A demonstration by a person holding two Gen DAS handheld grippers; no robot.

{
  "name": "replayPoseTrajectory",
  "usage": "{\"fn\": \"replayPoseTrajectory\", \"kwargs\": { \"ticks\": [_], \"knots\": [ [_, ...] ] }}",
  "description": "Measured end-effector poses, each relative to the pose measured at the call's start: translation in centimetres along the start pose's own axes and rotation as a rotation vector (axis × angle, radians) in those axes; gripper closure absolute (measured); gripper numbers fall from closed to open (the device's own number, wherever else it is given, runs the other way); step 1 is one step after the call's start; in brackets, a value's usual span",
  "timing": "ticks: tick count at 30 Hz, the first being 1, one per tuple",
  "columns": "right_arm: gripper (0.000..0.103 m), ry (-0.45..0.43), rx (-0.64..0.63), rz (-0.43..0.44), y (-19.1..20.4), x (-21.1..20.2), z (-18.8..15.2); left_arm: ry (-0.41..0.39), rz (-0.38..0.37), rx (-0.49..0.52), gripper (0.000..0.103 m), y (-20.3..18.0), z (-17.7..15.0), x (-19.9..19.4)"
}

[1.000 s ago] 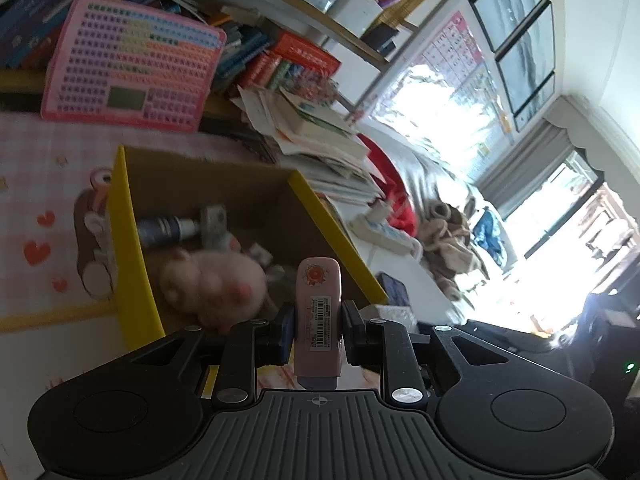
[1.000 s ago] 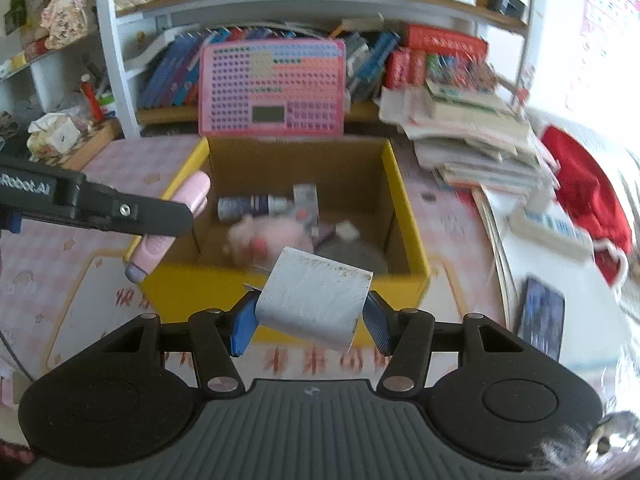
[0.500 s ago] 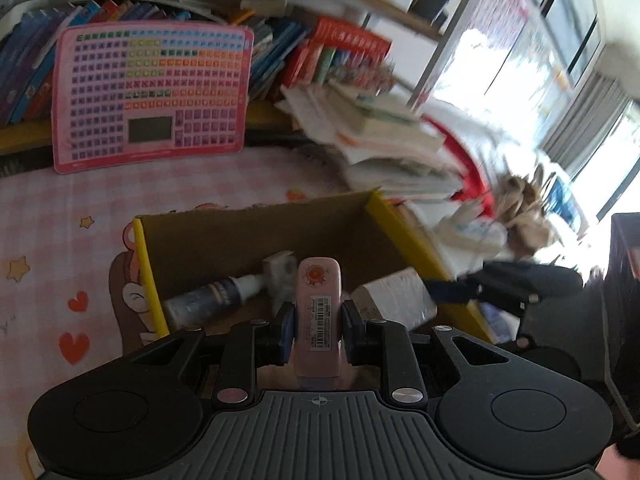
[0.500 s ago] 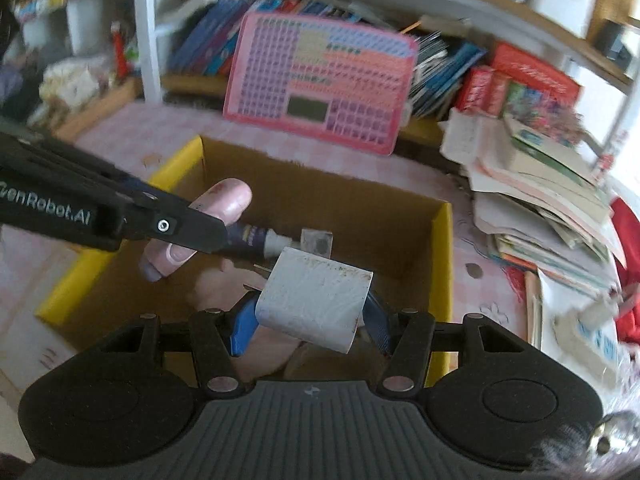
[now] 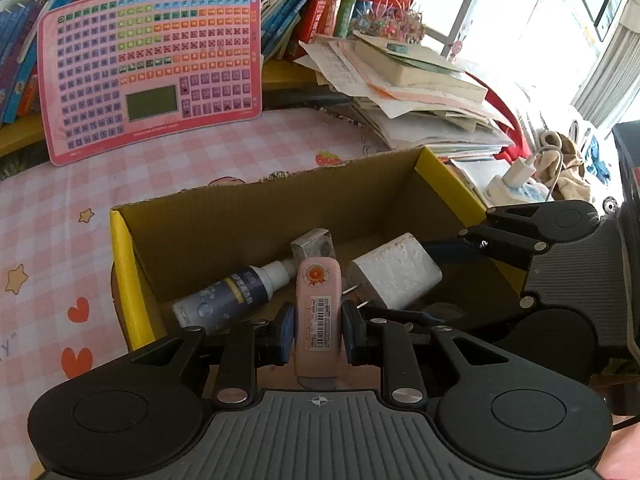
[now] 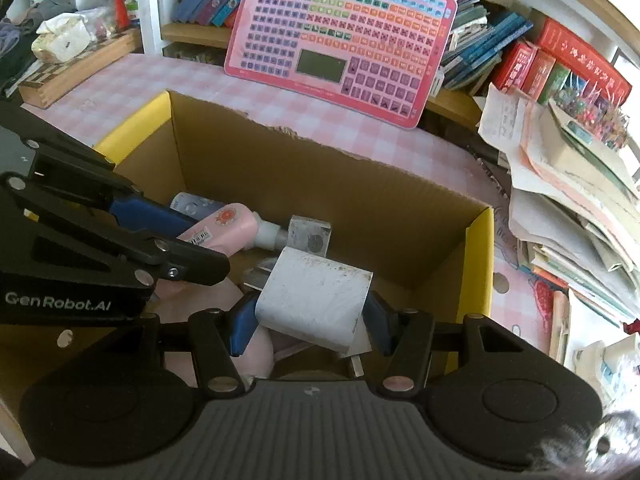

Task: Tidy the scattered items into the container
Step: 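Lower the charger plug into the box and open the right tool while the left tool releases the lipstick item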

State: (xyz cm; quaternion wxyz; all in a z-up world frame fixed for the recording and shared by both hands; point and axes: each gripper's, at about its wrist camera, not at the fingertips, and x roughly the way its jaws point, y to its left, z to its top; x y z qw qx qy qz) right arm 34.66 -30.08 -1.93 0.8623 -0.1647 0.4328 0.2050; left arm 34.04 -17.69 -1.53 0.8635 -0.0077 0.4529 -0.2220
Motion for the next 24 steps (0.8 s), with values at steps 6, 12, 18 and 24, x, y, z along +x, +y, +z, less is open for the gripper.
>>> {"fn": "replayPoseTrajectory", "kwargs": {
  "ticks": [6,12,18,24],
  "knots": [
    [0.048,0.016,0.015,0.015,-0.4,0.6,0.3,-0.003,0.020,-0.007,0.080,0.1,0.1,0.4],
    [0.048,0.003,0.023,0.014,-0.4,0.3,0.1,-0.035,0.023,0.013,0.071,-0.3,0.2,-0.4],
    [0.041,-0.035,0.048,0.006,-0.4,-1.2,-0.2,-0.090,0.051,0.028,0.052,-0.7,-0.1,-2.2],
    [0.031,-0.097,0.085,-0.012,0.2,-4.0,-0.7,-0.171,0.071,0.043,0.042,-1.3,-0.8,-5.1]
  ]
}}
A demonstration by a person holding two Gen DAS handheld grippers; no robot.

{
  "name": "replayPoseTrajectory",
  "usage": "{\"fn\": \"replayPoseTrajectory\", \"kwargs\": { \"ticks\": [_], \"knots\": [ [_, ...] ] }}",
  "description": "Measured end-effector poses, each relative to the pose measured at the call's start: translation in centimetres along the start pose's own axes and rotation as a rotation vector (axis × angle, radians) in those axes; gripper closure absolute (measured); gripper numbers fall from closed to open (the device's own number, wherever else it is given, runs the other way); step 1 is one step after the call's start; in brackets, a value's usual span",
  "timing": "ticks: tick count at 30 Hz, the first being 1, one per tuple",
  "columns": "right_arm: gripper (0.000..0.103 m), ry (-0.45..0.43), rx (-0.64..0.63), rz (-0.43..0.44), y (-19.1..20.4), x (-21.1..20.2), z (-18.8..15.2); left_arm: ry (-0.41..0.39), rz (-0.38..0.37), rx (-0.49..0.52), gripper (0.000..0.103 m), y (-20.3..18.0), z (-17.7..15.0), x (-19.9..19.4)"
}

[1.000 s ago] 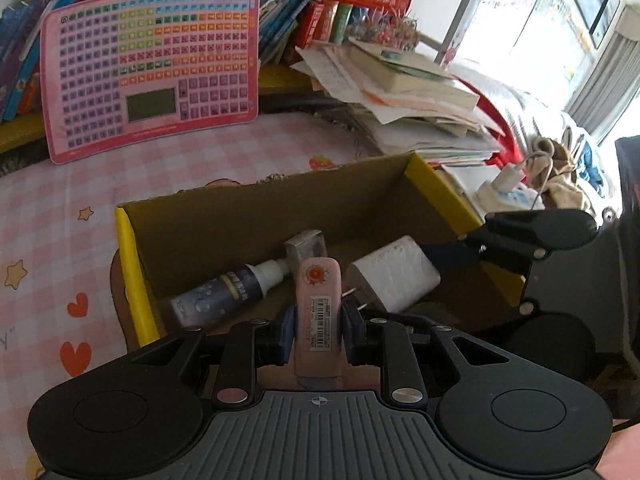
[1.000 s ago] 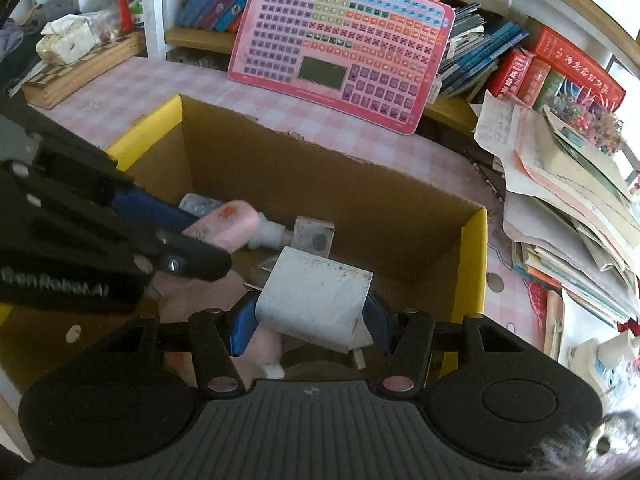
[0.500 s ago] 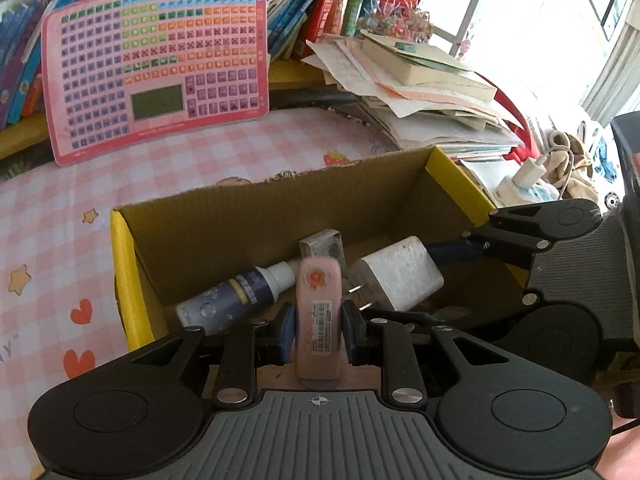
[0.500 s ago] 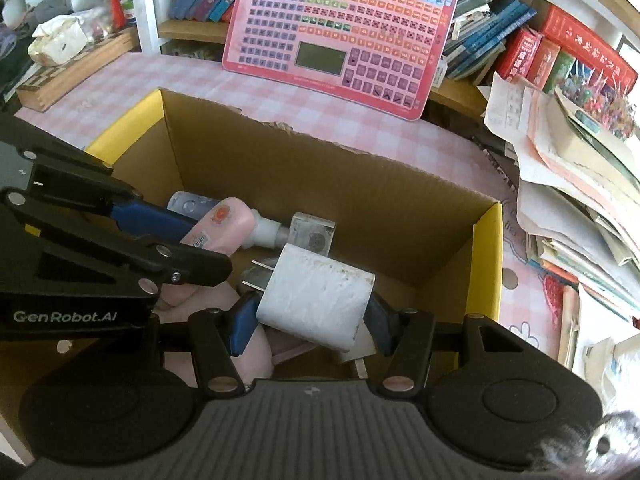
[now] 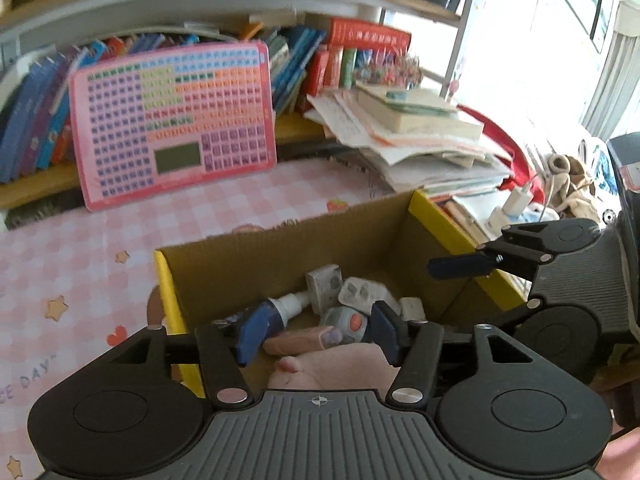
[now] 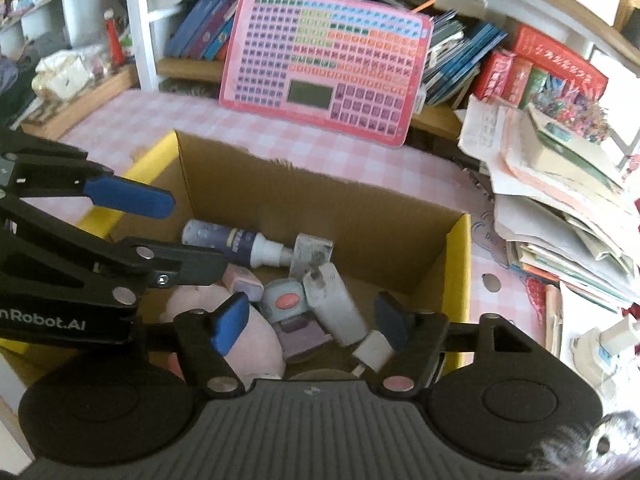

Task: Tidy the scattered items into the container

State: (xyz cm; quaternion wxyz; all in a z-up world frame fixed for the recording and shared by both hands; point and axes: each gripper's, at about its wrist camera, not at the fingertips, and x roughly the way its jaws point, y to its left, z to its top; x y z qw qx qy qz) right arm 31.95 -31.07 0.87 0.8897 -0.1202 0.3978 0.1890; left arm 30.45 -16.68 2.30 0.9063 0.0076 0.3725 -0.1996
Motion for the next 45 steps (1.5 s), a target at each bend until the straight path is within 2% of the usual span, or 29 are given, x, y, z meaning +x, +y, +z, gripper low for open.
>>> {"fn": "replayPoseTrajectory", "kwargs": {
  "ticks": [2,12,18,26,30,34,40,45],
  "knots": [
    [0.029,-0.023,0.011,-0.008,0.4,-1.1,-0.2,-0.031,0.005,0.001,0.037,-0.1,-0.2,-1.3],
    [0.027,-0.098,0.027,-0.045,4.0,-6.2,-1.9,-0.127,0.027,0.006,0.027,-0.2,-3.0,-7.8],
    [0.027,-0.139,0.098,-0.081,5.7,-8.8,-3.6,-0.144,0.043,0.004,0.021,0.4,-5.5,-10.8],
    [0.023,-0.181,0.130,-0.143,9.3,-12.1,-6.3,-0.163,0.065,-0.013,0.015,1.2,-9.5,-15.0],
    [0.023,-0.203,0.139,-0.173,11.8,-13.3,-7.6,-0.173,0.098,-0.036,0.015,2.2,-11.4,-17.2],
    [0.021,-0.210,0.205,-0.199,13.7,-14.3,-8.9,-0.170,0.144,-0.072,0.014,3.4,-13.7,-19.2],
    [0.019,-0.194,0.240,-0.215,17.0,-15.9,-11.4,-0.197,0.239,-0.137,0.013,4.8,-17.5,-22.2],
    [0.018,-0.165,0.252,-0.227,19.8,-16.9,-14.1,-0.180,0.289,-0.146,0.009,4.9,-20.4,-23.8]
  ]
}}
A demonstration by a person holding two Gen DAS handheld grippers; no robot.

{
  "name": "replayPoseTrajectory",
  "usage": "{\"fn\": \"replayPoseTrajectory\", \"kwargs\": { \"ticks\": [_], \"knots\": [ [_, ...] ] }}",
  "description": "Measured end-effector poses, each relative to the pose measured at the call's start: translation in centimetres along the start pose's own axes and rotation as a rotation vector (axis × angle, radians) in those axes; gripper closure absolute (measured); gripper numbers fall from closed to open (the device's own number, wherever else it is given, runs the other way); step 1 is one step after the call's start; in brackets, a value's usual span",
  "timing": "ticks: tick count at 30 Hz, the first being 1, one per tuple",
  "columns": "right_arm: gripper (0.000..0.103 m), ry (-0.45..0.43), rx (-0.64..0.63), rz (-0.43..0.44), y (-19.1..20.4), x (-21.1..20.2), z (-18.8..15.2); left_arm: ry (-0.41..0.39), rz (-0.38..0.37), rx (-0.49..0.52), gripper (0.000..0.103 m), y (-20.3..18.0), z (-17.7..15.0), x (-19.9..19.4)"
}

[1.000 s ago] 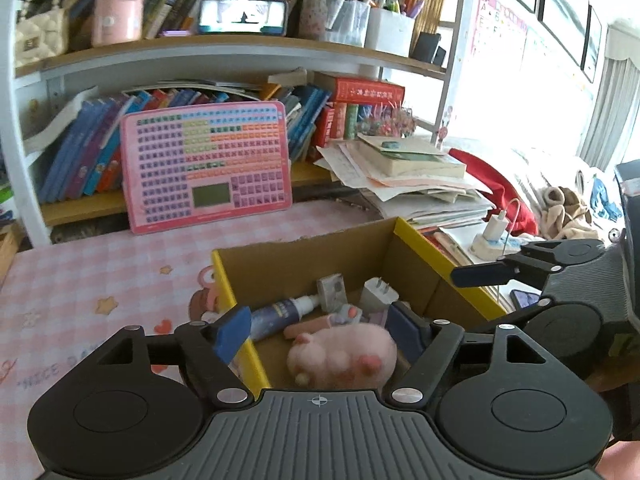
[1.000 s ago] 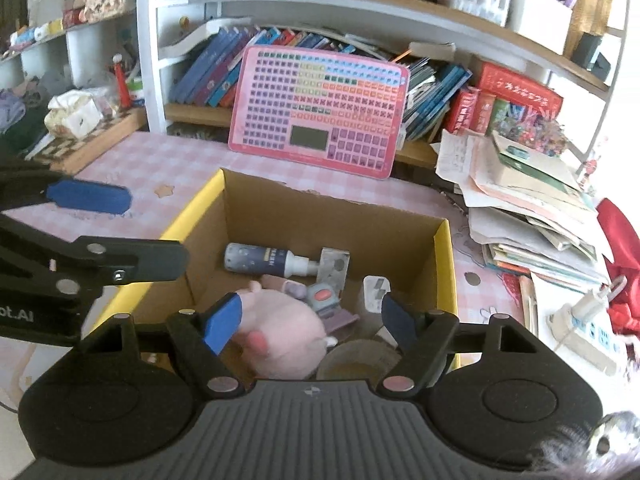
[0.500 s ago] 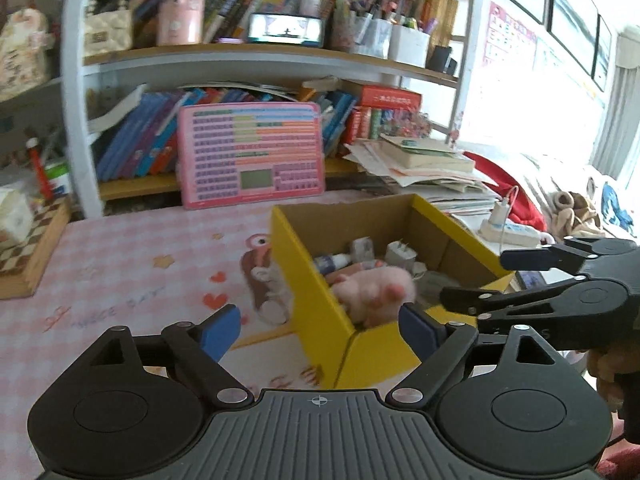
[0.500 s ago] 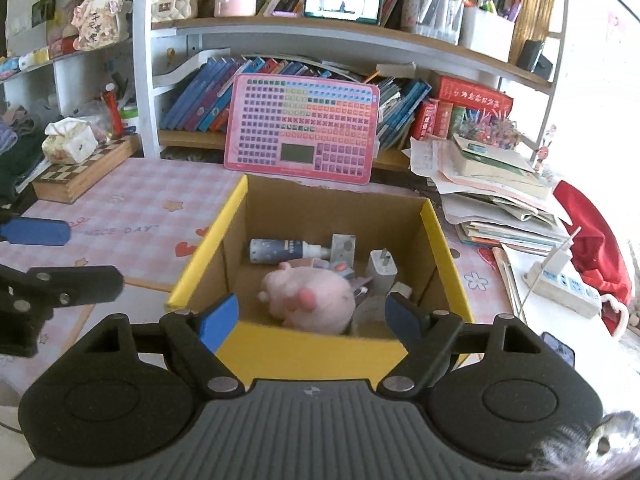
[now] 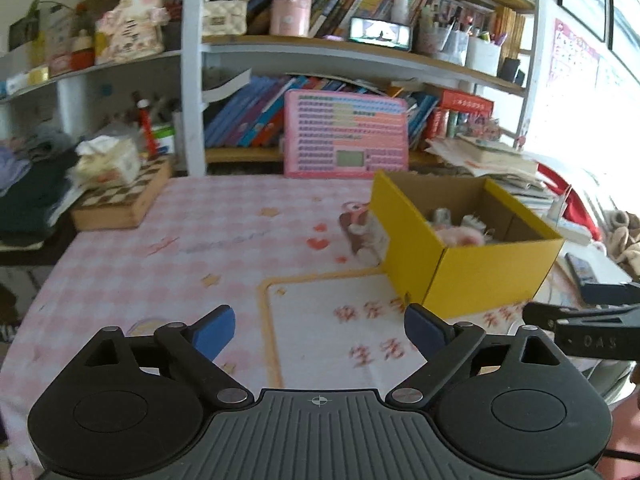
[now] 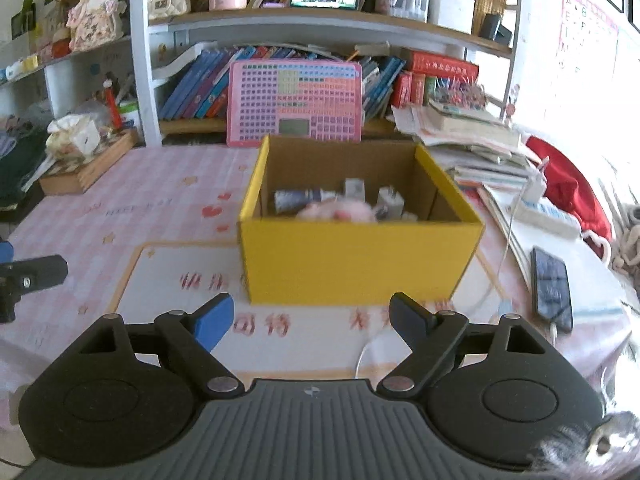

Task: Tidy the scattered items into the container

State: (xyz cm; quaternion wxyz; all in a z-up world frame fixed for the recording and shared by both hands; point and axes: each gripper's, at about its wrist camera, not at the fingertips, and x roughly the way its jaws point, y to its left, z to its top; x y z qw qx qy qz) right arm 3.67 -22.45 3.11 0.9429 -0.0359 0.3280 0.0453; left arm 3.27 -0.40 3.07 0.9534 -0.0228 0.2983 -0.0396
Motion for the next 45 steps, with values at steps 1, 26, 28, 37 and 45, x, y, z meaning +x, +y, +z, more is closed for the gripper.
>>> {"fn": "replayPoseTrajectory", "kwargs": {
  "ticks": [1,26,28,37,45],
  "knots": [
    [0.018,0.004,-0.001,-0.002,0.4,-0.4,-0.6,0.003,0.006,0.005,0.009,0.1,-0.4,-0.4],
    [0.004,0.068,0.007,-0.001,4.7,-5.2,-5.5,0.144,0.058,0.064,0.000,1.9,-5.6,-4.5],
    [0.003,0.071,0.006,-0.002,4.8,-5.3,-5.6,0.159,0.059,0.058,0.000,2.0,-5.6,-4.4],
    [0.002,0.075,0.007,-0.001,4.9,-5.4,-5.5,0.178,0.050,0.046,0.000,2.4,-5.9,-4.4],
    [0.002,0.076,0.002,0.005,5.1,-5.2,-5.5,0.179,0.058,0.042,0.000,2.4,-5.9,-4.4]
  ]
}}
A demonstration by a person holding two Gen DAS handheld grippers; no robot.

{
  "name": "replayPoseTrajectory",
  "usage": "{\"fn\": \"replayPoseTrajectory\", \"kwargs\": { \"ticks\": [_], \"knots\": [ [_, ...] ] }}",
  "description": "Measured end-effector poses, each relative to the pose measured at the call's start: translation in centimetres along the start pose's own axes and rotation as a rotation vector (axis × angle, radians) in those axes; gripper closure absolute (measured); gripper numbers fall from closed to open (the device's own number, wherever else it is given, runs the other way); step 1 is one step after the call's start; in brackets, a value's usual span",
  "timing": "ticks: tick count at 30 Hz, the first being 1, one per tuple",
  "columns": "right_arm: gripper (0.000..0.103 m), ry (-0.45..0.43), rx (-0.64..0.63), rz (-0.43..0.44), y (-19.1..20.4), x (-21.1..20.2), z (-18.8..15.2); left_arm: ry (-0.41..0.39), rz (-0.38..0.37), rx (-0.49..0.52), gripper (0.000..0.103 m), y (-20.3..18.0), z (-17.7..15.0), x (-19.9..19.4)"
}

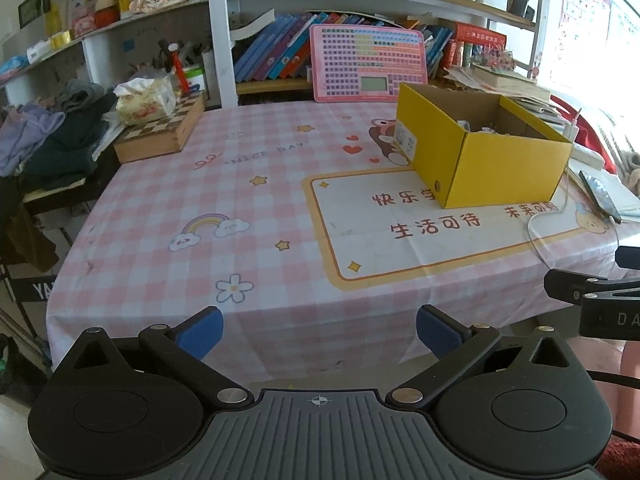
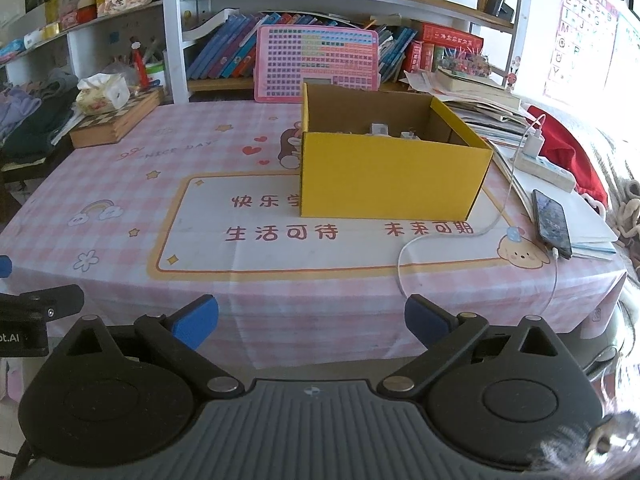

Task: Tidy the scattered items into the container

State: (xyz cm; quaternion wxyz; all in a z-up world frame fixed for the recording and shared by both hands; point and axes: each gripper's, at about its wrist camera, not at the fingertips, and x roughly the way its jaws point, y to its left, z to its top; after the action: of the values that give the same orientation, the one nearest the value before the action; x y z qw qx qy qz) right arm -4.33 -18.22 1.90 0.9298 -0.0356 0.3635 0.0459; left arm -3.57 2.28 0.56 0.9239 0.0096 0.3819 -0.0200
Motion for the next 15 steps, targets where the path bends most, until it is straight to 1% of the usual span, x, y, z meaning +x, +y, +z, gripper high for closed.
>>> {"fn": "replayPoseTrajectory", "kwargs": {
  "ticks": [11,15],
  "knots": [
    [0.002,0.011,-0.004,0.008,0.14,0.47,0.17,0.011,-0.017,-0.016,0.000,0.22,0.04,0.24],
    [0.002,0.020,-0.006,0.013,0.17,0.76,0.27,0.012,-0.038,-0.038,0.000,0.42,-0.07,0.37]
  ]
}}
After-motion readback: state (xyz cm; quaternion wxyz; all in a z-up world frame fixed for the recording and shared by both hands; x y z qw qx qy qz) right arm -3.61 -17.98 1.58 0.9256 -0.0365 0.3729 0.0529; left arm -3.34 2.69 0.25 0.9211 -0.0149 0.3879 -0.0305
